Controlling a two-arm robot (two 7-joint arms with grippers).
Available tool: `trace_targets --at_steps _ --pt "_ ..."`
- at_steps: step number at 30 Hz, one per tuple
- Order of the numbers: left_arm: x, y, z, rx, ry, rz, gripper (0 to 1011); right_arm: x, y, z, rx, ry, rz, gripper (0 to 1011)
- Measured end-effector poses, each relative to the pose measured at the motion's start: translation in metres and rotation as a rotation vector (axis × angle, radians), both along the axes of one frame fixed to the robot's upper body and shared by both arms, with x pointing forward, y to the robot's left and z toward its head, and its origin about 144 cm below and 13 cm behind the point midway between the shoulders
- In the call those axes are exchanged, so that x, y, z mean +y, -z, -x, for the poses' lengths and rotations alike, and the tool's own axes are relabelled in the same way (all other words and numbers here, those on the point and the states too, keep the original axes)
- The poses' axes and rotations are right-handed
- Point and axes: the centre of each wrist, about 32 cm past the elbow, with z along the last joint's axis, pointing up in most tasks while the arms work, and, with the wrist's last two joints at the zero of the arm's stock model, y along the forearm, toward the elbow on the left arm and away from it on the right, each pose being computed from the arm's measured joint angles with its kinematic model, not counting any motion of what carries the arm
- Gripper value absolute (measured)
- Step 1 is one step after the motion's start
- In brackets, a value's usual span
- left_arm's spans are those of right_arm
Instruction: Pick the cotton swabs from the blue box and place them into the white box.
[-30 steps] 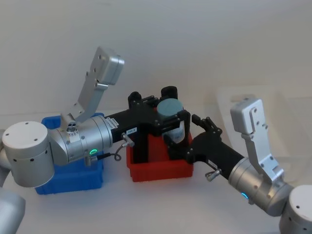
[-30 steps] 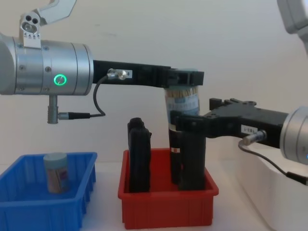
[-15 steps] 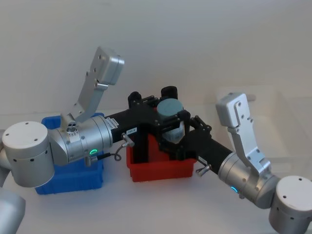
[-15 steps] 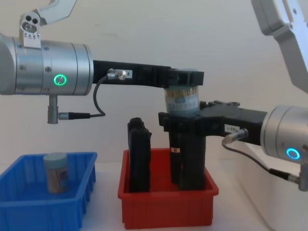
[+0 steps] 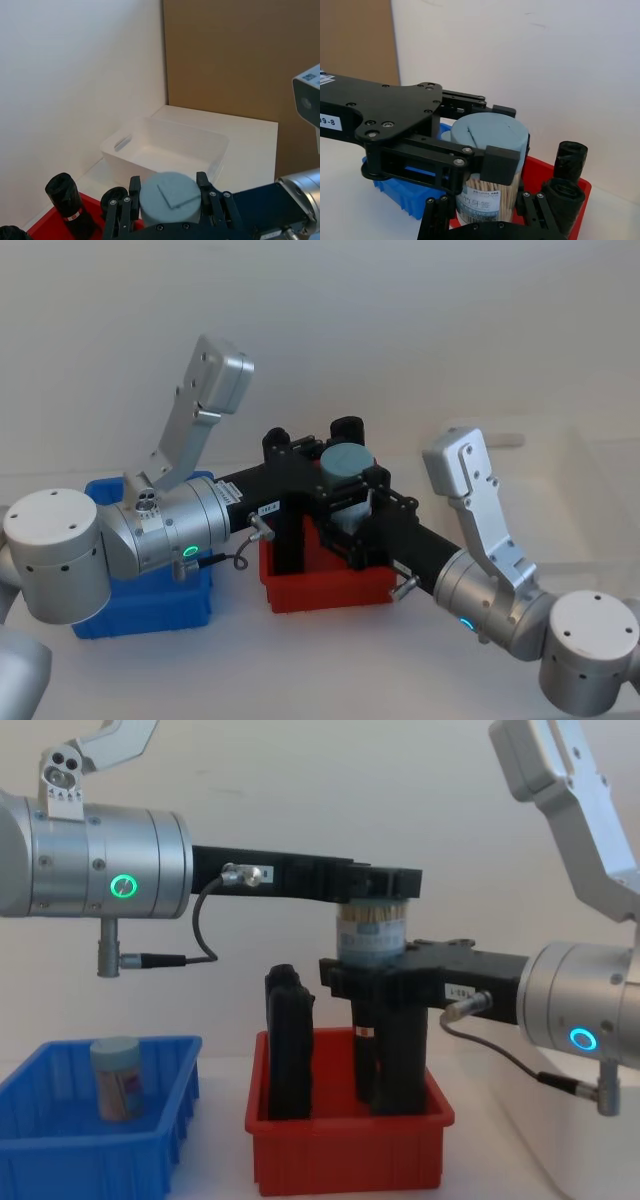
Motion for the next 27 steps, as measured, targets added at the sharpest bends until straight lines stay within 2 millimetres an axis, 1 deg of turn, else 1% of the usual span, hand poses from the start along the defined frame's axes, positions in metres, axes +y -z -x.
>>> trace_targets --at_steps 1,2,4,5,8,9,12,13,27 --pt "-0.0001 0.0 0.0 0.0 0.001 0.0 670 0.0 0.0 0.0 0.0 0.0 0.0 632" --pt "-0.0004 0.0 0.0001 0.0 0.001 0.001 718 0.0022 0.0003 0.0002 0.002 -0.01 0.002 632" --pt "-0.0004 0.0 0.0 0.0 0.001 0.001 756 0.0023 0.0003 -0.0002 0.002 -0.011 0.004 632" --pt "-0.0004 0.0 0.0001 0.0 0.002 0.001 810 0.0025 0.0002 -0.0003 0.002 -0.012 0.004 632" --pt "-0.0004 0.0001 0.0001 0.0 0.002 0.001 864 0.0033 0.0 -0.0009 0.003 -0.015 0.005 632" --pt "-0.0003 0.0 0.0 0.0 0.002 0.001 909 0.0037 0.0 -0.0011 0.003 -0.016 0.005 632" --pt "-0.0003 0.0 0.0 0.0 0.002 0.001 990 0.0041 0.0 -0.0014 0.004 -0.018 0.006 632" --pt "-0.0004 0.0001 0.0 0.0 0.002 0.001 1003 0.0041 0.0 -0.0014 0.004 -0.018 0.006 632" --pt "-0.0004 0.0001 0.0 0.001 0.002 0.001 1003 0.0025 0.0015 -0.0003 0.01 0.019 0.009 632"
